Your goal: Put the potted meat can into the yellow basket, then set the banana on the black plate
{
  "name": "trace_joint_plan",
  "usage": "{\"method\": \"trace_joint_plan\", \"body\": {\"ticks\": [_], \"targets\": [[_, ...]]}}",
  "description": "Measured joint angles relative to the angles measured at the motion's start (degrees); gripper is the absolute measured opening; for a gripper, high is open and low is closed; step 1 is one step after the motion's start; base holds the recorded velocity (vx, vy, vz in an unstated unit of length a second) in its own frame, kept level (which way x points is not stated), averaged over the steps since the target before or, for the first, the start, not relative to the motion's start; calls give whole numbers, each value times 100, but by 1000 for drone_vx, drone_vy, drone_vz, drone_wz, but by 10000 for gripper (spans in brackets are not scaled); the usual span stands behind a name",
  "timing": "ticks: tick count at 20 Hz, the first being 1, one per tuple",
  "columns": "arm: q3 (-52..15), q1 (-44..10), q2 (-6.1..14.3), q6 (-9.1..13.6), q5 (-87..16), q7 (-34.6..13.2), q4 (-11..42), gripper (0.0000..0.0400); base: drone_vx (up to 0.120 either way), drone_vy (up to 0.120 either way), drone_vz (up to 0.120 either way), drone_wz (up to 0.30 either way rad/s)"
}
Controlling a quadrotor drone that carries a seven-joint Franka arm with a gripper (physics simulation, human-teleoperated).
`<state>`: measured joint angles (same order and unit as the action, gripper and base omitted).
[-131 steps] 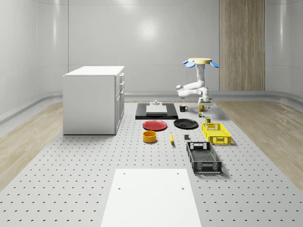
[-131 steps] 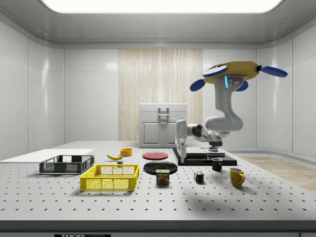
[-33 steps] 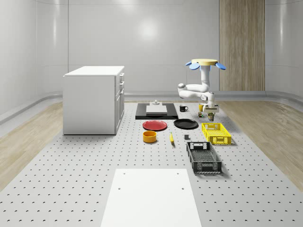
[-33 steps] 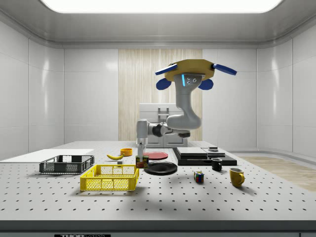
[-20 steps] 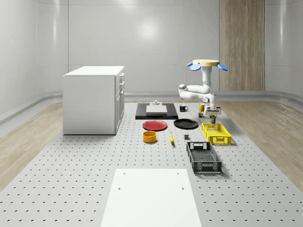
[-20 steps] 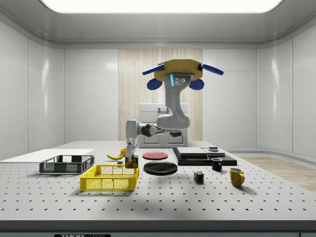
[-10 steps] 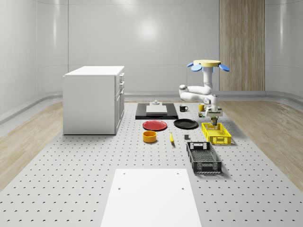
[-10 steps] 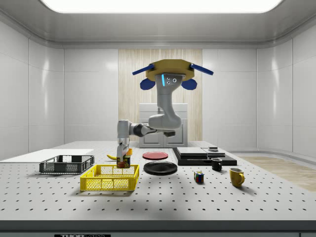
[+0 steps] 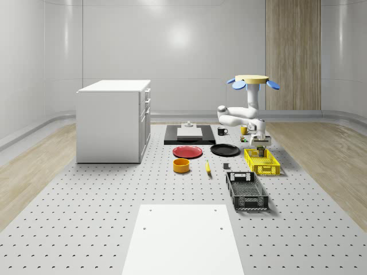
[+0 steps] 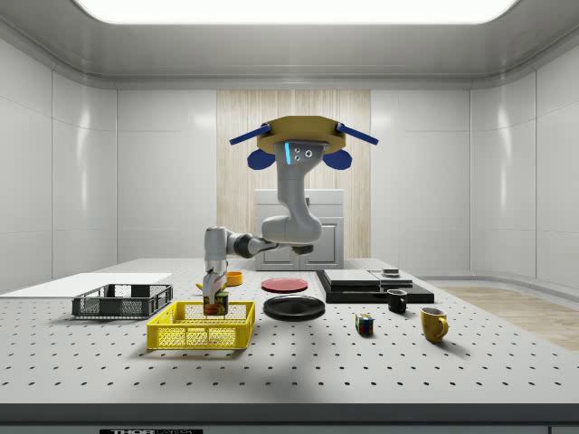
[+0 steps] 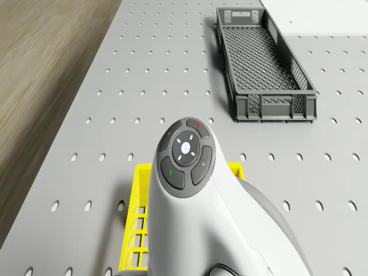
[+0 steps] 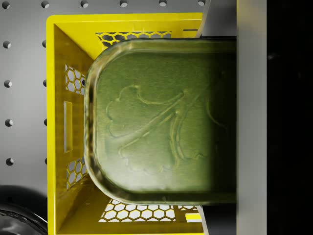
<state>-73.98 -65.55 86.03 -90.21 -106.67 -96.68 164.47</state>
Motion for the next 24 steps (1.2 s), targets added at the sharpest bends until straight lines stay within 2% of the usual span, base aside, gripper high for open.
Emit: {"method": "trace_joint_plan", "body": {"ticks": [14, 16, 18, 24], "targets": [[885, -152, 37, -373, -832, 14, -276, 286, 0, 0, 0, 0], [936, -159, 29, -393, -872, 42, -296, 330, 0, 0, 0, 0], [916, -150, 21, -380, -849, 70, -287, 358, 0, 0, 60, 0], [844, -120, 0, -333, -778, 117, -256, 391, 20, -27, 120, 0]]}}
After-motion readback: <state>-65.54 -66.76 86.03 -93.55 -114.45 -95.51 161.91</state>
